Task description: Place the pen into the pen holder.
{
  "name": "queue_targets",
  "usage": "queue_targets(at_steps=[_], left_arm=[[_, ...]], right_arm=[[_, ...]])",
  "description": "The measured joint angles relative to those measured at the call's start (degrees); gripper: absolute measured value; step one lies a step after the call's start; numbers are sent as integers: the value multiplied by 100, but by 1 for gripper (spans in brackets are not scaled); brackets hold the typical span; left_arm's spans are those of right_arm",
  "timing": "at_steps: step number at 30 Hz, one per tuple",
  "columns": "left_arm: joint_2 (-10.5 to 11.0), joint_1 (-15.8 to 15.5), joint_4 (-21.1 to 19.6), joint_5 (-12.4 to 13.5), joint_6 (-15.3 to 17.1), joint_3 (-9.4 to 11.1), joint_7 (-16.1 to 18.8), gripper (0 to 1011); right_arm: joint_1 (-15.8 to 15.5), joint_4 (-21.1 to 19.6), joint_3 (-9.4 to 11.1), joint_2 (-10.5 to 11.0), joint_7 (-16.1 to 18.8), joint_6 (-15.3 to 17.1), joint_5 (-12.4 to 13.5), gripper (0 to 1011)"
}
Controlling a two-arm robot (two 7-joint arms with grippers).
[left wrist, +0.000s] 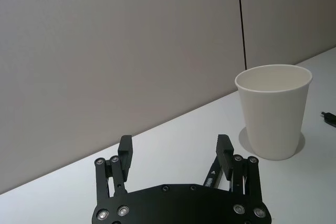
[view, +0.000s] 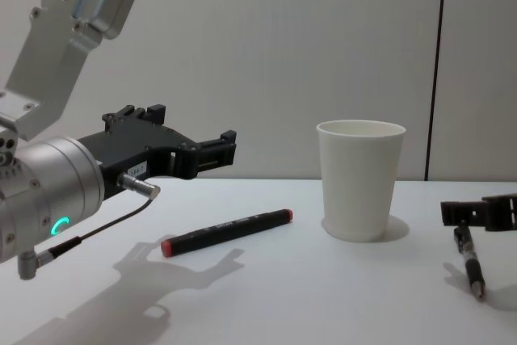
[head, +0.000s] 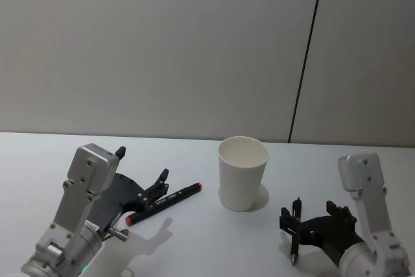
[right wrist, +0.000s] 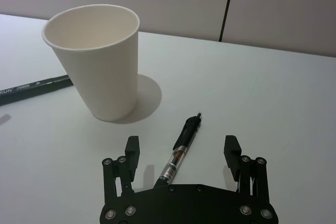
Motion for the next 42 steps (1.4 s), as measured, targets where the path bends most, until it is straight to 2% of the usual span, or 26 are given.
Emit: queue_targets(at_steps=[10,23,42], left_arm=[[0,0,0,0,0,0,0,1003],[0,0,0,0,0,0,0,1003],[0,0,0,0,0,0,0,1003]], right_arm=[[171,248,-38,-248,-150,209,-68,1001],[321,579,-50,-522,-290,307,-124,1001],[452,903,-31,-743,-387,302,-228,1001]])
